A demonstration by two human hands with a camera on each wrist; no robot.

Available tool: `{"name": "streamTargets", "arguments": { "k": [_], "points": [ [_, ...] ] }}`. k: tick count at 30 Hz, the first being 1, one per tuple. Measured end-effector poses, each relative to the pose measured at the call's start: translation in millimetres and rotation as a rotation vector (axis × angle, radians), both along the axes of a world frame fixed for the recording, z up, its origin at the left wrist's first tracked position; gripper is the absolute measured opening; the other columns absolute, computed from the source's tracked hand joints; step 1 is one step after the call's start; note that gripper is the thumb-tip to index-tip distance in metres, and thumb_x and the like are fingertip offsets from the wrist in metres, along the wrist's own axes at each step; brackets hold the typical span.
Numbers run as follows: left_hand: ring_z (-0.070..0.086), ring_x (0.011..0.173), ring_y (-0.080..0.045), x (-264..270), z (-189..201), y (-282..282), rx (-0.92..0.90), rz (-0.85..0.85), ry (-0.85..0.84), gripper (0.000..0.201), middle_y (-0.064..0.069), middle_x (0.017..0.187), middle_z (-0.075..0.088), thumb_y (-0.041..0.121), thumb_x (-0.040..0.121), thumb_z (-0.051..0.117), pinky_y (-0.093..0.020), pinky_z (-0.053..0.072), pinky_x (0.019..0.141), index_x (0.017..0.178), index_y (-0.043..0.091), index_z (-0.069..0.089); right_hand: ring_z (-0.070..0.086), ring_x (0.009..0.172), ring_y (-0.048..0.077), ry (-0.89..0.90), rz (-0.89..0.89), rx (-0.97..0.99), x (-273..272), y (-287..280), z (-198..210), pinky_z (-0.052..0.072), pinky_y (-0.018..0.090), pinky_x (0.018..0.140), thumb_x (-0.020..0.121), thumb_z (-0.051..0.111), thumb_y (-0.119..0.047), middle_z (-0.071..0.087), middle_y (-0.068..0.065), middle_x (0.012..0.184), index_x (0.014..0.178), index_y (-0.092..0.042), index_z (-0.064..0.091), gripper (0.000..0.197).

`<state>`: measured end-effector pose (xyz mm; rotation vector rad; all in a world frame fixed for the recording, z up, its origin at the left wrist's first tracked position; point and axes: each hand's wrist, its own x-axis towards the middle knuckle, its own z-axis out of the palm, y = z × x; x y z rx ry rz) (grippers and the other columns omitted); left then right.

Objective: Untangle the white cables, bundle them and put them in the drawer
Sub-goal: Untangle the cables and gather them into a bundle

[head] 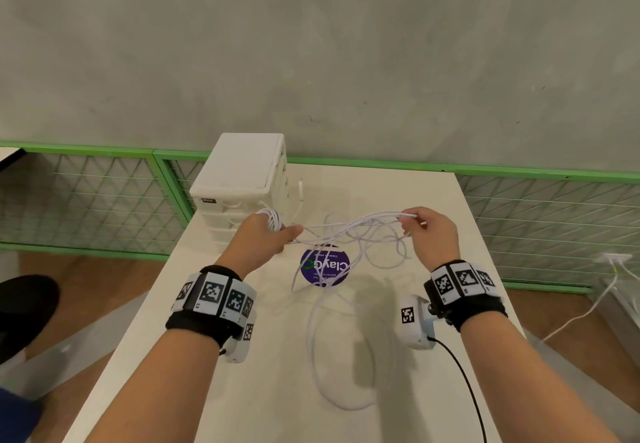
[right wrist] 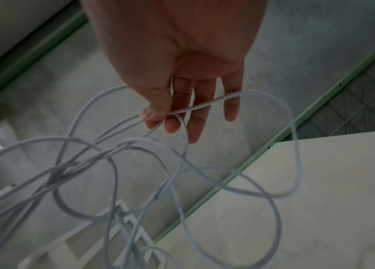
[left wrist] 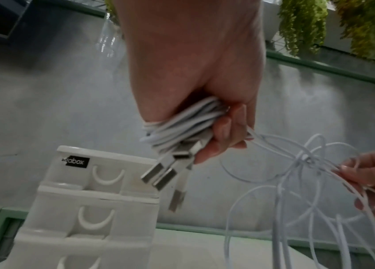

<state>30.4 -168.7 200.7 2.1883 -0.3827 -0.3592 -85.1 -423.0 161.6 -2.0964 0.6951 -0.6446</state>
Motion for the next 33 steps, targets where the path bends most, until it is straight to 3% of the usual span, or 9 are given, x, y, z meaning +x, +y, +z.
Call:
{"name": "streamTargets", "arguments": {
  "k": [5,8,12,17,23,25,29,31,33],
  "points": [
    [0.048,0.045,-0.01,-8.3,0.9,-14.2,-0.074,0.0,-0.003,0.033,-0.001,0.055,0.059,0.031,0.089,0.064,-0.023,0.036,0.048,0.076,0.001,0.058,0.055,0.111,0.026,0.256,0.151,0.003,1.2,9.7,-7.5,0.038,0.023,0.087,0.085,0.045,0.006,0.062,0.009,0.115,0.108,-0.012,0.063,0.034],
    [0.047,0.045,-0.011,-13.6,1.3,-22.2,-0.131,-0.001,0.008,0.035,0.007,0.046,0.052,0.03,0.09,0.062,-0.023,0.036,0.048,0.076,-0.003,0.065,0.045,0.119,0.008,0.016,0.292,0.027,-2.5,27.1,14.7,0.028,0.01,0.099,0.077,0.037,0.017,0.052,-0.003,0.126,0.116,-0.017,0.061,0.057],
    [0.041,0.033,0.0,-23.9,7.3,-33.5,-0.202,-0.039,0.072,0.034,0.011,0.037,0.05,0.029,0.093,0.059,-0.01,0.033,0.038,0.084,-0.004,0.062,0.061,0.091,0.0,-0.072,0.5,0.093,0.8,67.4,30.7,0.045,0.01,0.084,0.088,0.051,-0.001,0.066,-0.012,0.096,0.098,-0.026,0.066,0.031],
    [0.049,0.048,-0.014,-26.2,14.2,-37.1,-0.151,-0.096,0.019,0.046,-0.005,0.054,0.054,0.037,0.088,0.064,-0.03,0.041,0.052,0.078,-0.007,0.062,0.06,0.09,0.016,0.201,0.633,0.044,7.3,85.9,9.7,0.045,0.025,0.081,0.089,0.053,-0.015,0.068,-0.002,0.094,0.087,-0.016,0.063,0.01],
    [0.061,0.072,-0.035,-28.5,5.0,-33.5,0.02,-0.105,-0.095,0.042,-0.025,0.083,0.063,0.04,0.087,0.063,-0.039,0.047,0.064,0.078,0.0,0.053,0.018,0.143,0.013,0.443,0.605,-0.25,16.0,71.1,13.5,0.016,0.032,0.115,0.076,0.07,-0.038,0.017,-0.002,0.157,0.079,-0.034,0.07,0.005],
    [0.059,0.069,-0.031,-27.1,5.5,-33.1,0.021,-0.072,-0.084,0.042,-0.02,0.076,0.06,0.039,0.088,0.064,-0.034,0.043,0.061,0.078,0.0,0.053,0.006,0.145,0.015,0.483,0.607,-0.378,16.0,68.1,13.0,0.009,0.03,0.115,0.07,0.077,-0.039,0.007,0.0,0.158,0.108,-0.029,0.066,0.04],
    [0.052,0.062,-0.018,-20.9,14.0,-30.8,0.028,-0.043,-0.105,0.045,-0.007,0.069,0.058,0.041,0.087,0.064,-0.028,0.04,0.057,0.087,-0.003,0.059,-0.013,0.145,0.018,0.546,0.627,-0.623,11.1,69.2,-2.1,0.004,0.037,0.116,0.058,0.084,-0.043,-0.018,0.003,0.156,0.146,-0.034,0.017,0.111],
    [0.051,0.062,-0.019,-17.5,14.8,-27.8,0.039,-0.025,-0.111,0.047,-0.01,0.072,0.058,0.042,0.087,0.064,-0.029,0.04,0.057,0.086,-0.004,0.058,-0.007,0.145,0.017,0.559,0.646,-0.575,9.8,66.4,-8.1,0.008,0.039,0.116,0.055,0.085,-0.043,-0.012,0.001,0.157,0.145,-0.033,0.02,0.112],
    [0.052,0.064,-0.021,-12.6,13.2,-24.0,0.037,0.017,-0.121,0.048,-0.019,0.08,0.063,0.042,0.086,0.065,-0.031,0.042,0.058,0.085,-0.006,0.056,0.025,0.14,0.019,0.502,0.643,-0.367,8.6,62.5,-7.4,0.026,0.037,0.112,0.055,0.086,-0.038,0.025,0.001,0.152,0.135,-0.031,0.038,0.094]
  ]
}}
